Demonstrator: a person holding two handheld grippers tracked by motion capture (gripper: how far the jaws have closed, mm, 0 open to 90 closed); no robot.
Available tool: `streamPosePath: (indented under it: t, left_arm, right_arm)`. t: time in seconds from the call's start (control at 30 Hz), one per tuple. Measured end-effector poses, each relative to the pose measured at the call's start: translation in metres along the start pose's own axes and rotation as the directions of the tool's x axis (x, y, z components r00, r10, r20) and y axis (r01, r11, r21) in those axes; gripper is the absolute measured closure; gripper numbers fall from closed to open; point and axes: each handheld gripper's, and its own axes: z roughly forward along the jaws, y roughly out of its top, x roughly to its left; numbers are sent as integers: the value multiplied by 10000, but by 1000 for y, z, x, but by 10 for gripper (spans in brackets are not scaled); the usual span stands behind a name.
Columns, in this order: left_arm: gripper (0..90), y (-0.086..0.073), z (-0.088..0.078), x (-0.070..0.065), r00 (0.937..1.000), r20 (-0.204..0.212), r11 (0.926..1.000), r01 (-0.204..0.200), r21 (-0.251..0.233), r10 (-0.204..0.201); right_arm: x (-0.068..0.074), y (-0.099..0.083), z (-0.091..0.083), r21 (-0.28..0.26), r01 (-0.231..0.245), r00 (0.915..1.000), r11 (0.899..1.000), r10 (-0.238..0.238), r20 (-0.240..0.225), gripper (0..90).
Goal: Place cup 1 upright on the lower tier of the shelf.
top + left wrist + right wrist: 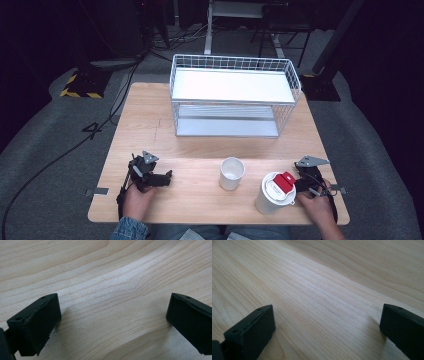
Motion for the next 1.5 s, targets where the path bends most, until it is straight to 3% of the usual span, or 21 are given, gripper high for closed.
streamPosePath:
  t: [0.73, 0.87, 1.07, 1.3, 1.5]
  left_arm:
    - [0, 2, -2, -2, 9999, 77, 9998, -137, 124, 136]
    - [0, 4, -9, -9, 9993, 69, 9991, -358, -245, 359]
    - [0, 10, -26, -23, 9955, 529, 9948, -755, -682, 792]
    - [0, 13, -36, -37, 9910, 973, 9910, -815, -1064, 920]
    - [0, 16, -42, -50, 9832, 1443, 9867, -929, -1335, 1121]
  right_arm:
    - [0, 0, 0, -8, -22, 10000, 10000, 22, 27, 3]
    - [0, 0, 0, -8, -26, 10000, 10000, 26, 29, 3]
    - [0, 0, 0, -8, -27, 10000, 10000, 27, 27, 3]
    - [0, 0, 0, -8, -22, 10000, 10000, 22, 25, 3]
    - [0, 0, 0, -7, -28, 10000, 10000, 28, 27, 3]
